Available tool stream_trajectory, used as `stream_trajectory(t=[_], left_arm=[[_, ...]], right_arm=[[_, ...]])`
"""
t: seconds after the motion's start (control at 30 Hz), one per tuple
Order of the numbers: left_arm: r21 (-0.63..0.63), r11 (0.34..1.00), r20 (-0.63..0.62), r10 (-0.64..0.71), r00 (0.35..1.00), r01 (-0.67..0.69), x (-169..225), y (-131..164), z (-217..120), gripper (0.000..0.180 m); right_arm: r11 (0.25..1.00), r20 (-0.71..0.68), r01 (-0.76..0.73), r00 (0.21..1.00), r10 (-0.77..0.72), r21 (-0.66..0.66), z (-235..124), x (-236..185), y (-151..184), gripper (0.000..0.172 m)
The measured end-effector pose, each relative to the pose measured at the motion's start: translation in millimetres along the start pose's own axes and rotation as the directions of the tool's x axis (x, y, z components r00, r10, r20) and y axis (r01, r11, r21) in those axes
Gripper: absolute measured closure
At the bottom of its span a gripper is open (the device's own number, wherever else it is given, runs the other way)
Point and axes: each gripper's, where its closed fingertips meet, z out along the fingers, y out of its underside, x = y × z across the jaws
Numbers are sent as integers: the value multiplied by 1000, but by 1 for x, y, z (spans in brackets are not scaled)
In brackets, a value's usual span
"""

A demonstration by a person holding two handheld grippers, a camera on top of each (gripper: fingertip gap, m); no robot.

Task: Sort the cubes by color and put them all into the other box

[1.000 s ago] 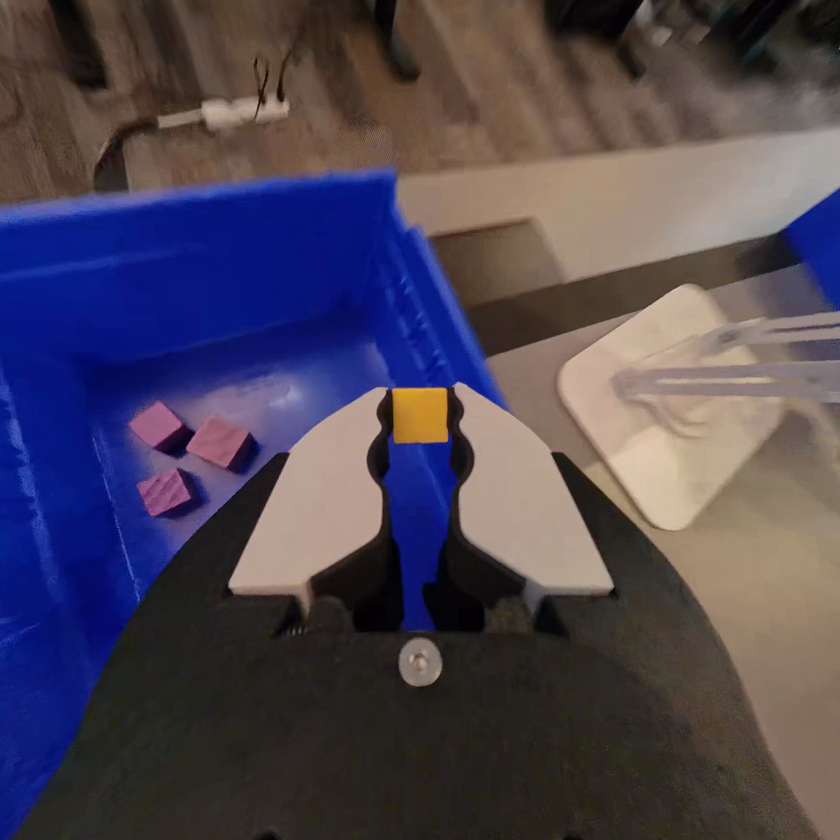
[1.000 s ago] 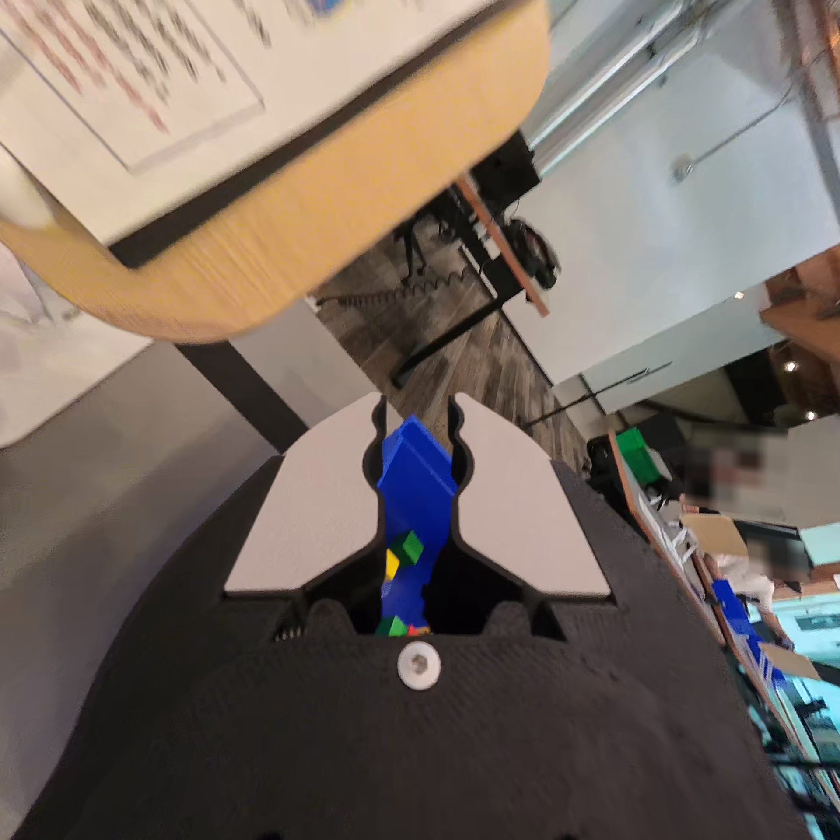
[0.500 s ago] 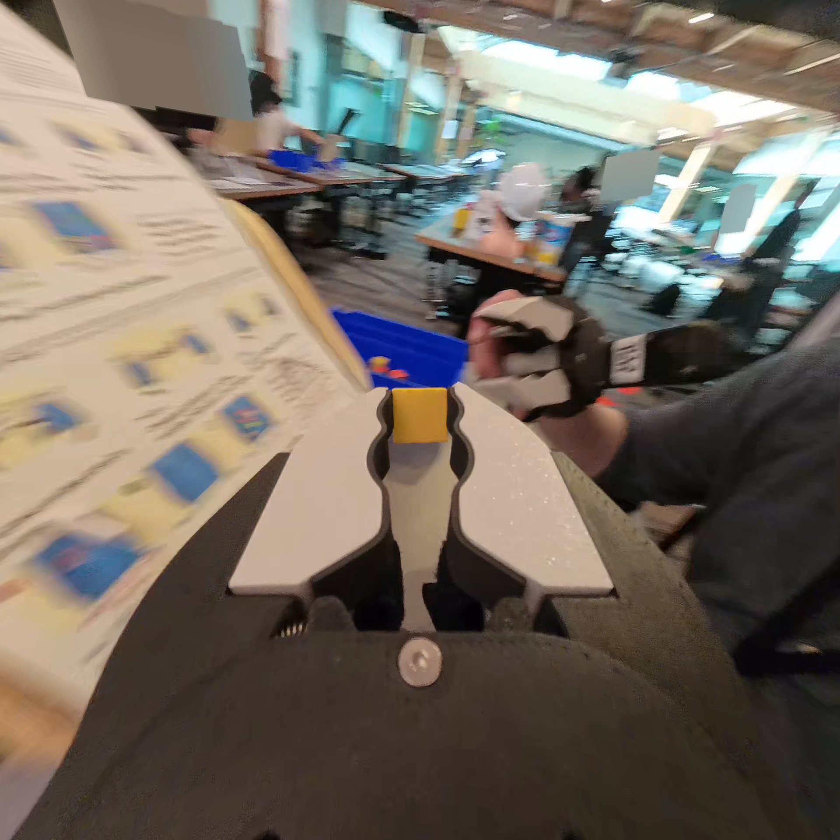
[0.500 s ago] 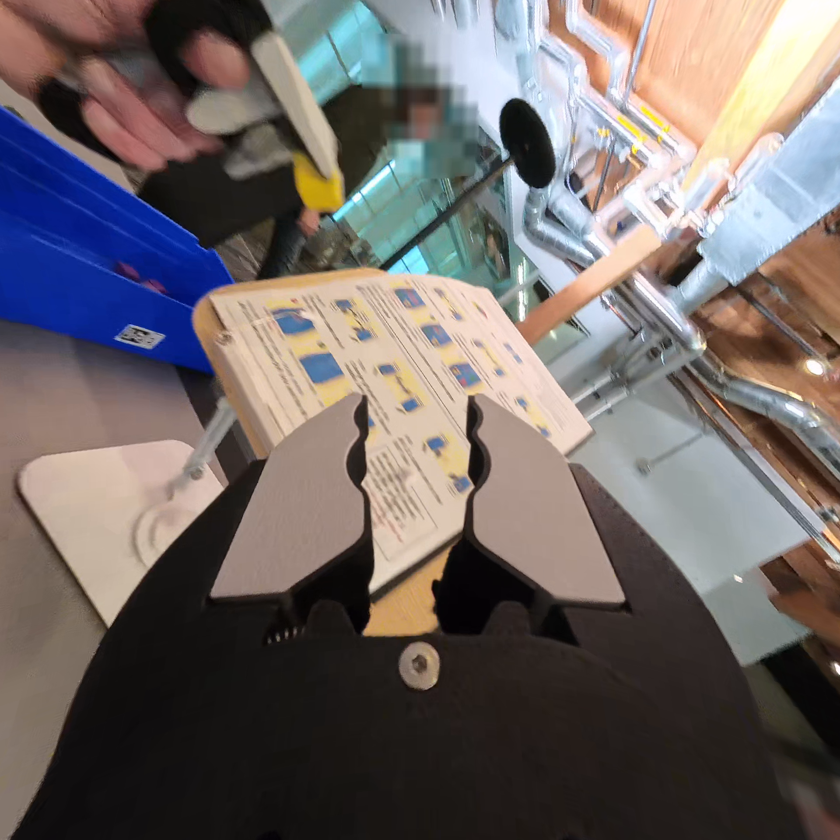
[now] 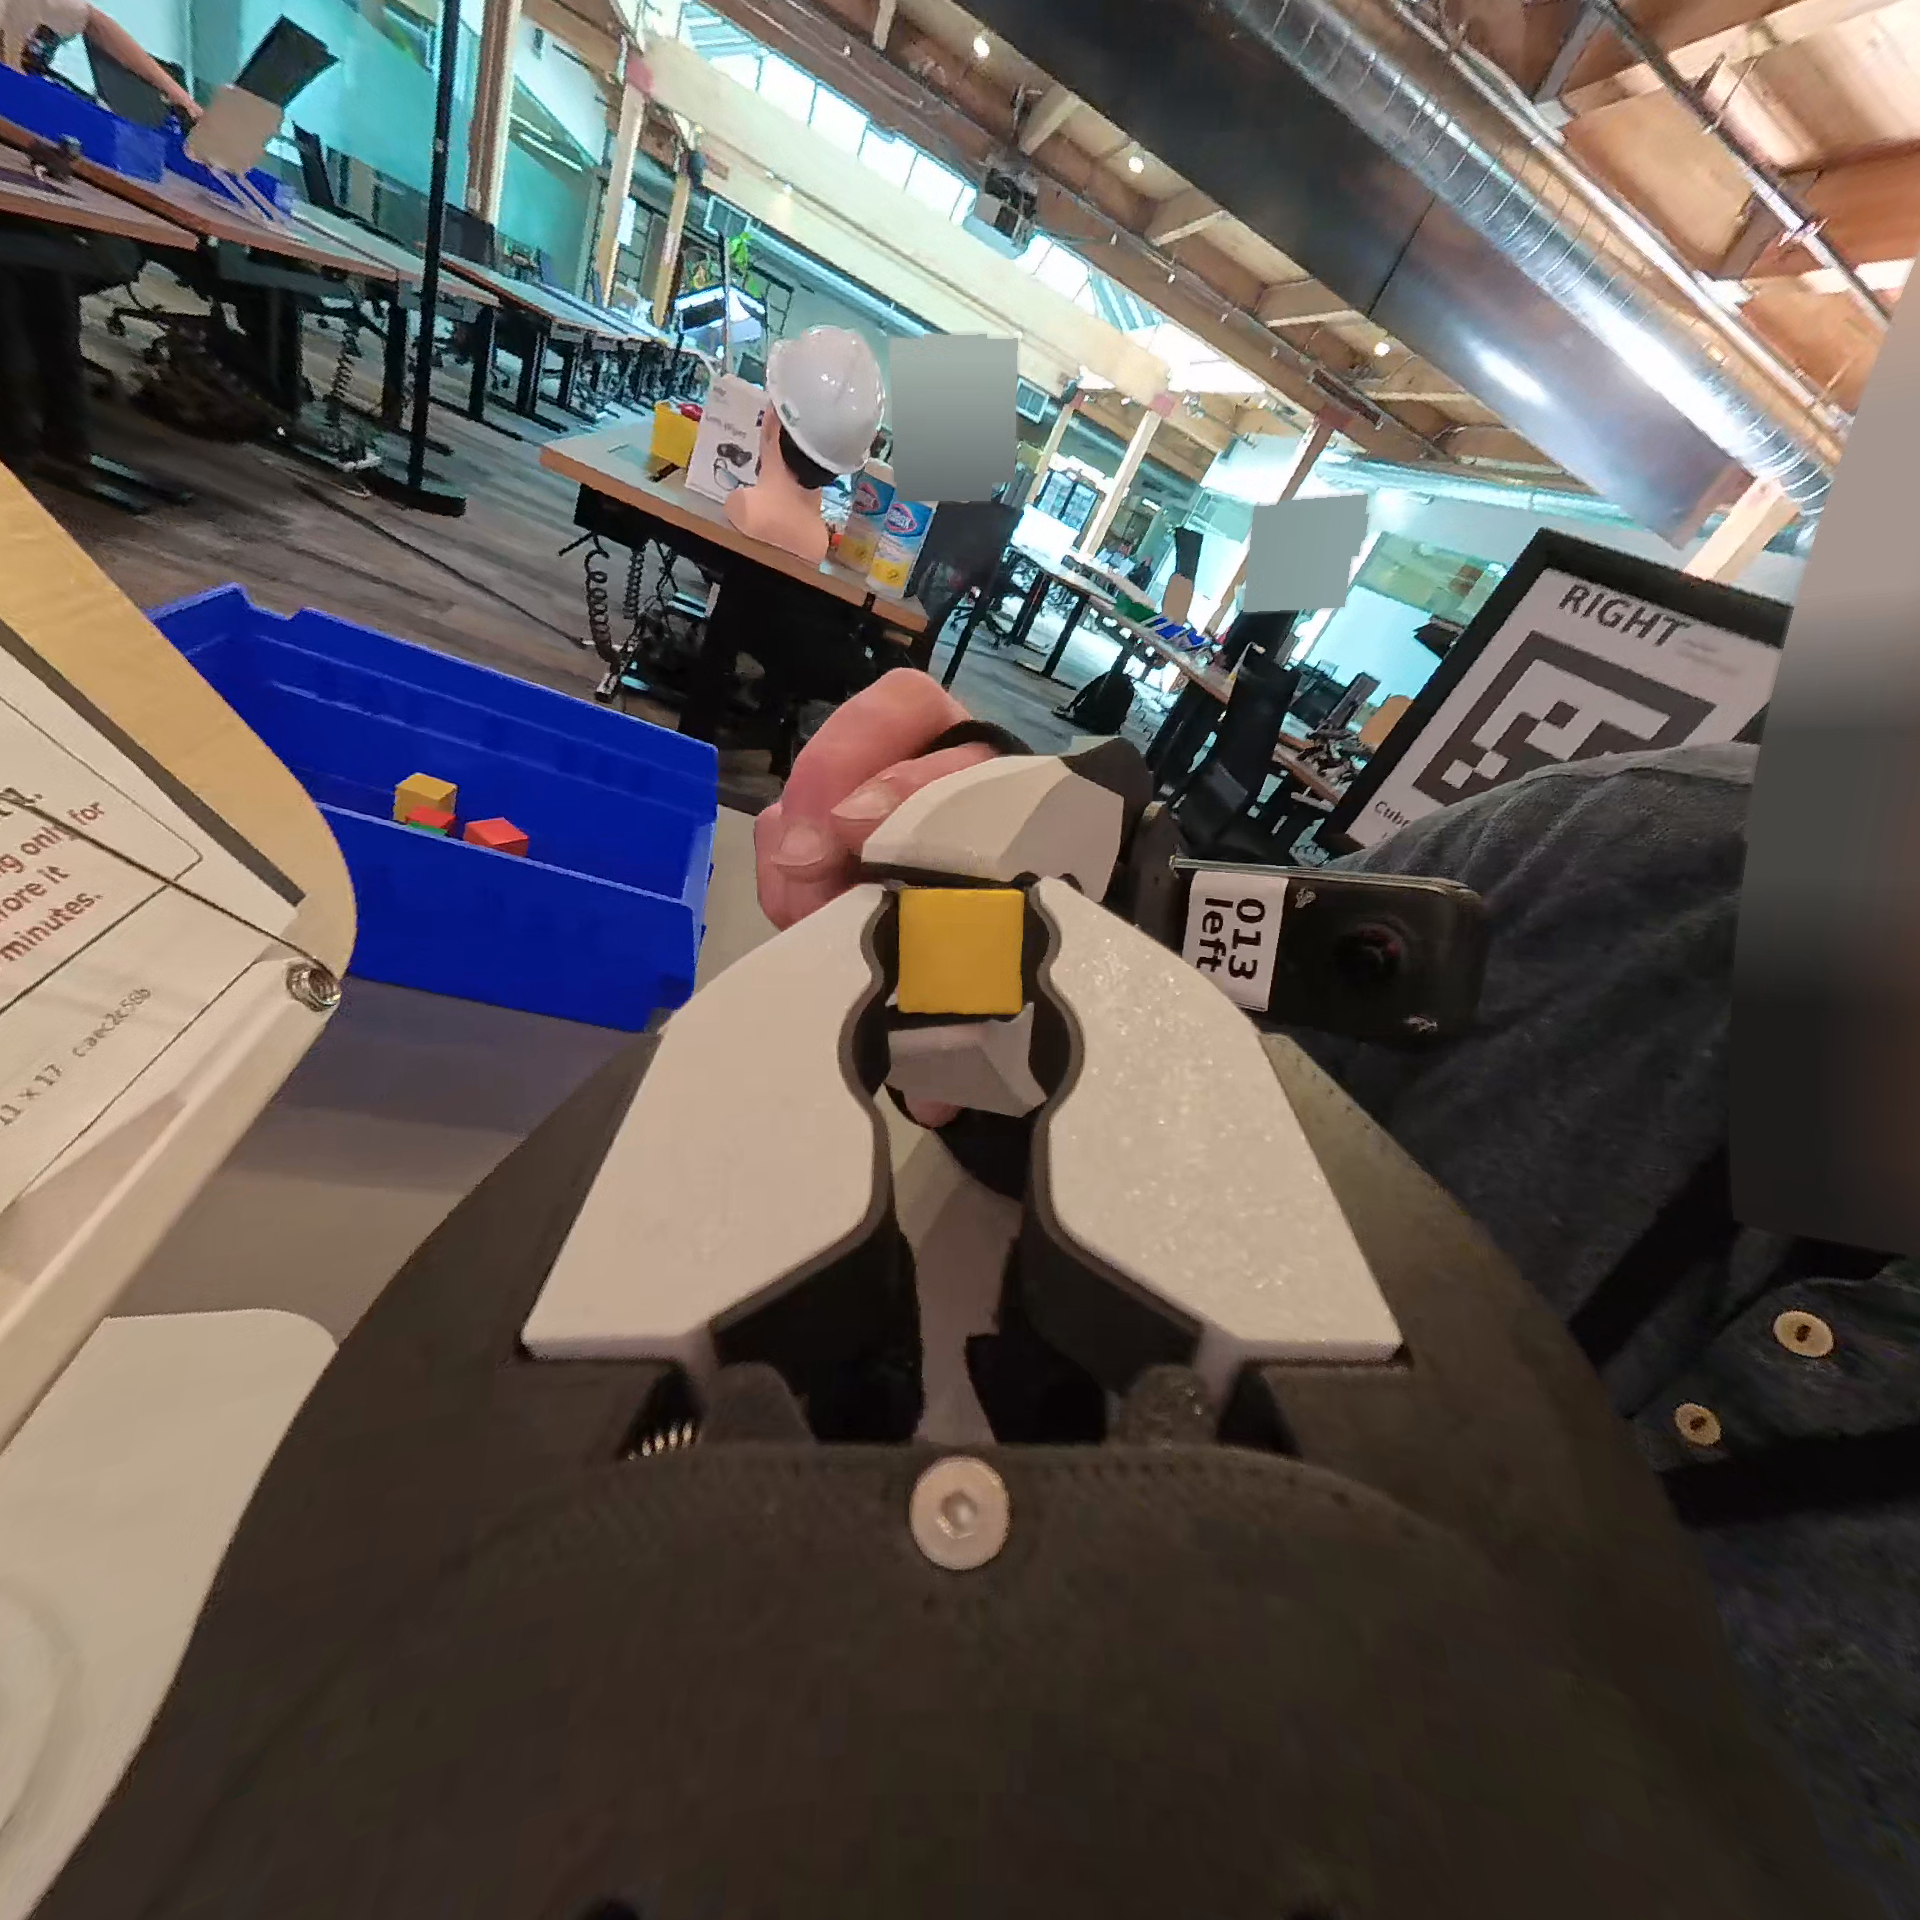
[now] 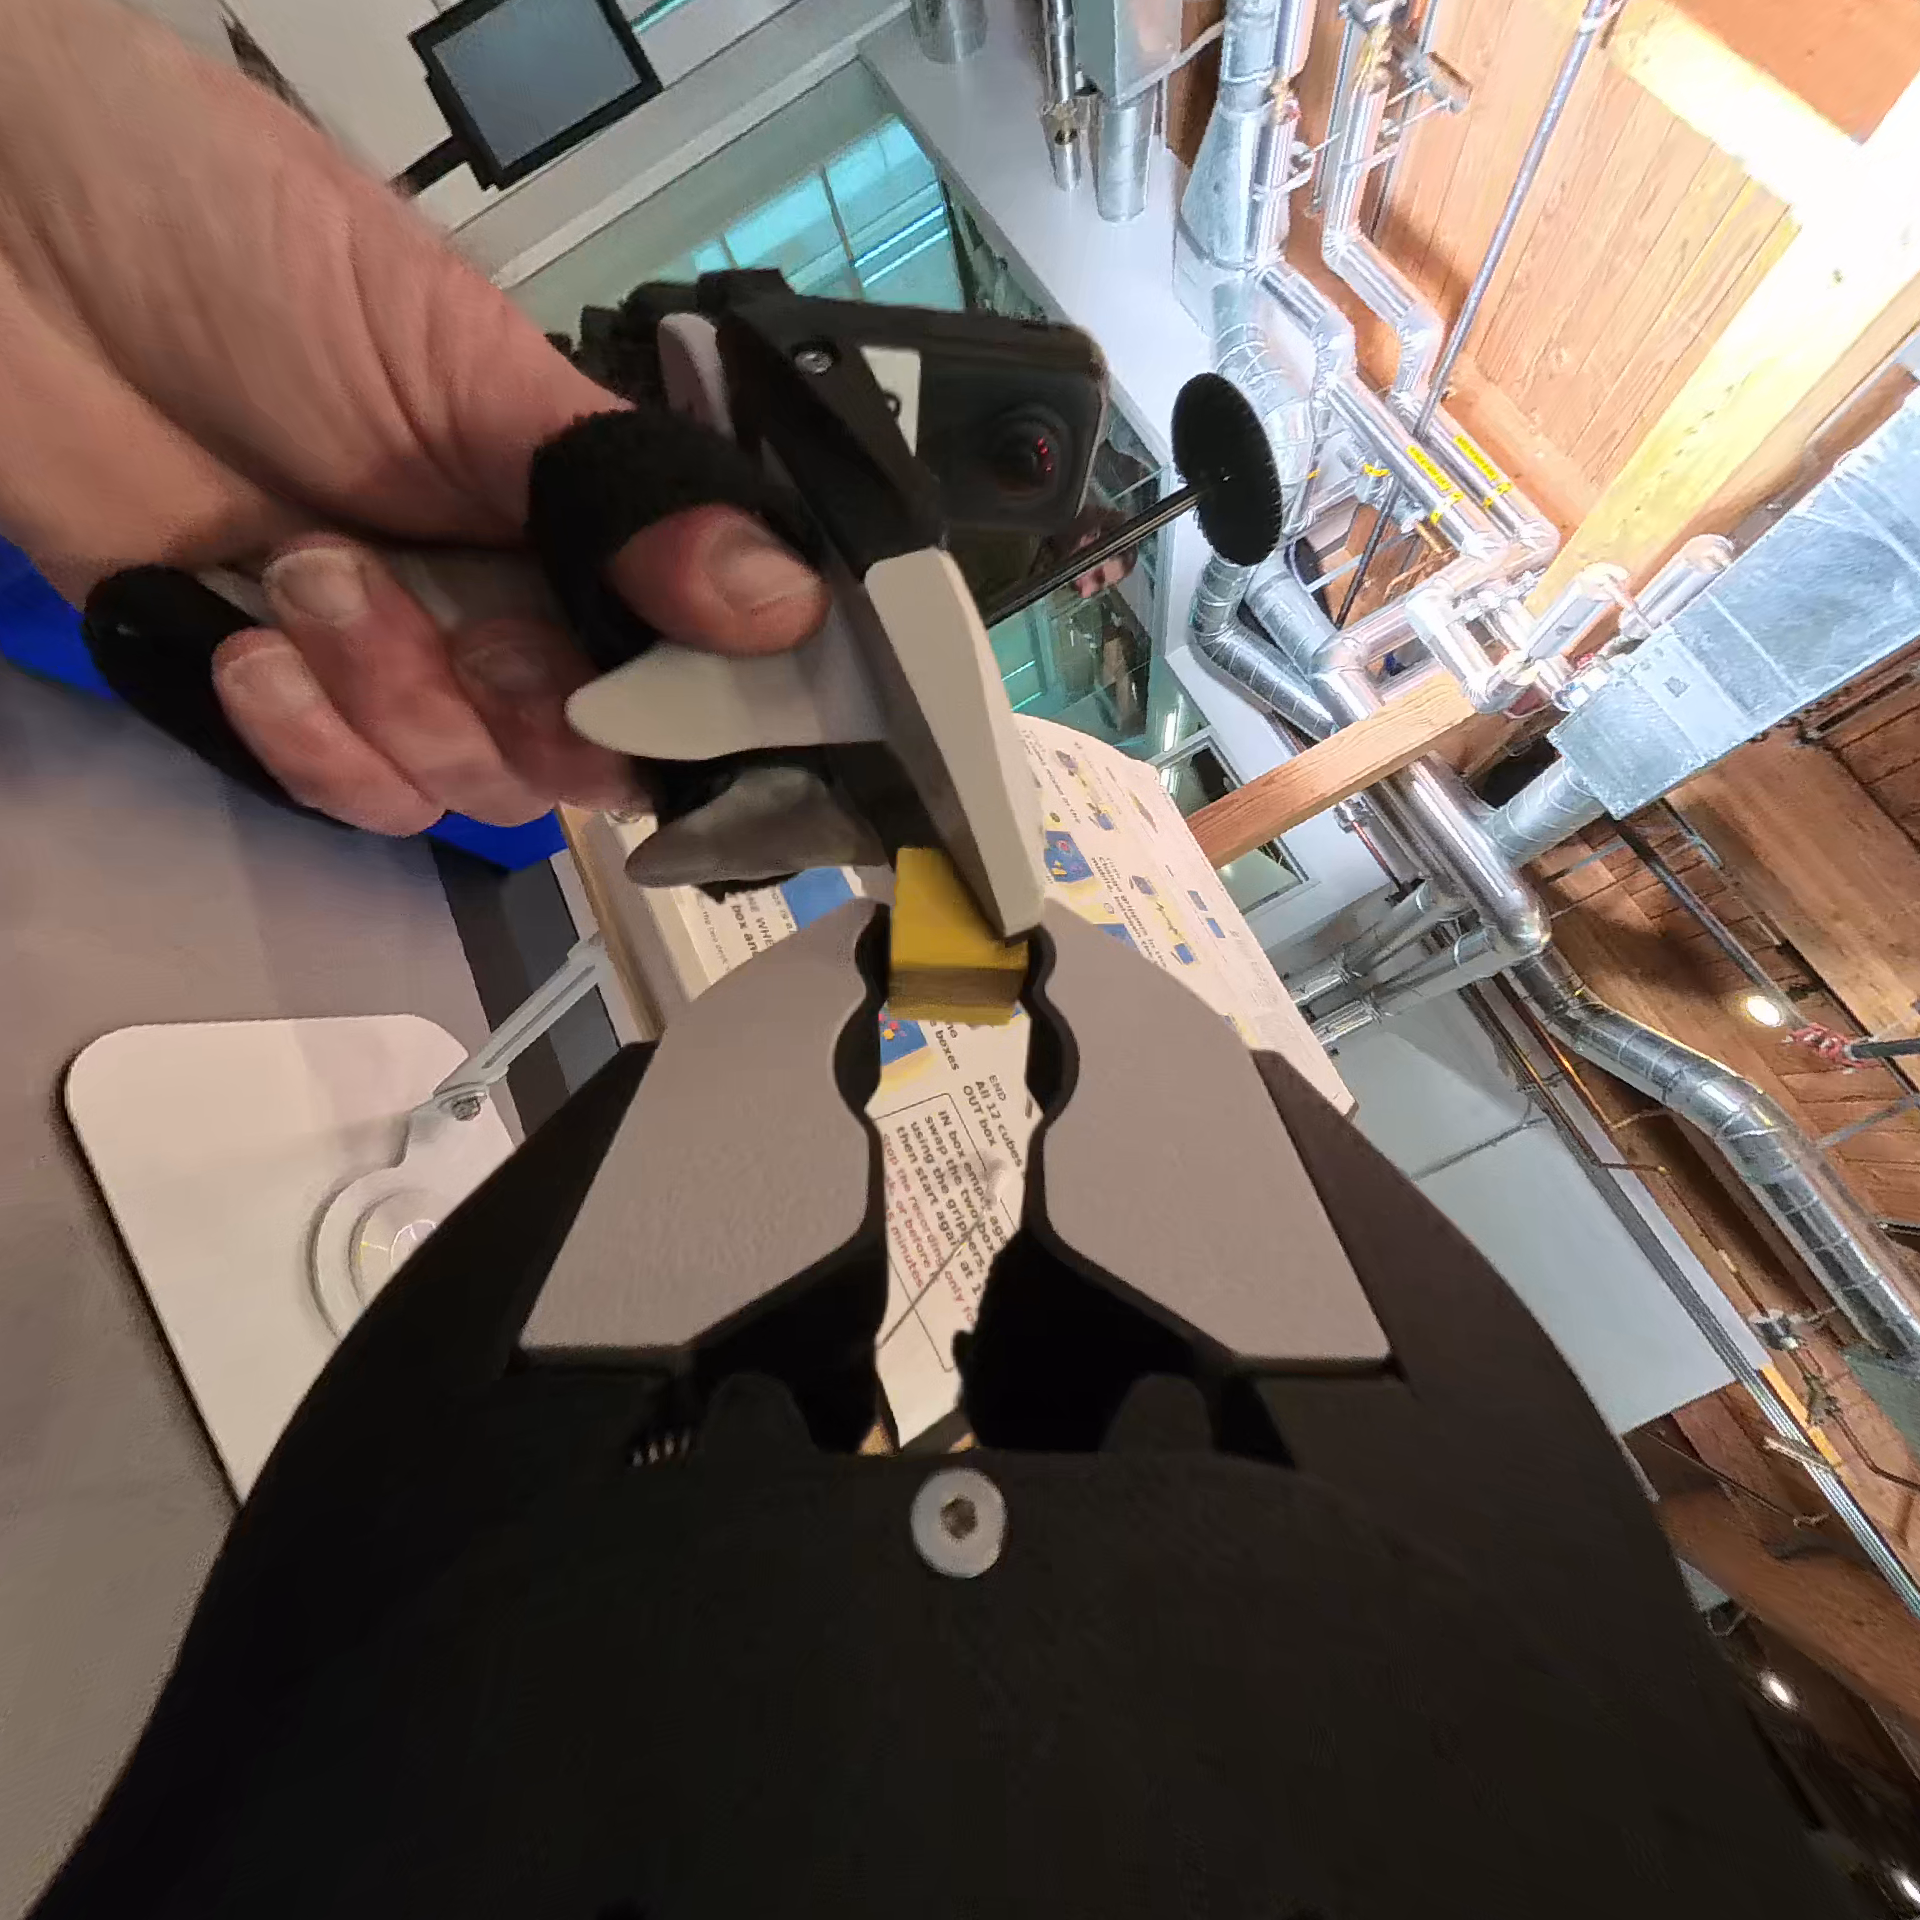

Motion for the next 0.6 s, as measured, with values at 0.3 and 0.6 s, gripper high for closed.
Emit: stream_trajectory(t=[0.3, 0.6], left_arm=[[91, 996, 9, 23, 1000, -24, 6, -22, -16, 161], [65, 972, 378, 184, 907, -224, -22, -59, -101, 180]], right_arm=[[997, -68, -47, 997, 43, -59, -10, 41, 24, 149], [658, -179, -245, 970, 167, -712, -92, 98, 288, 148]])
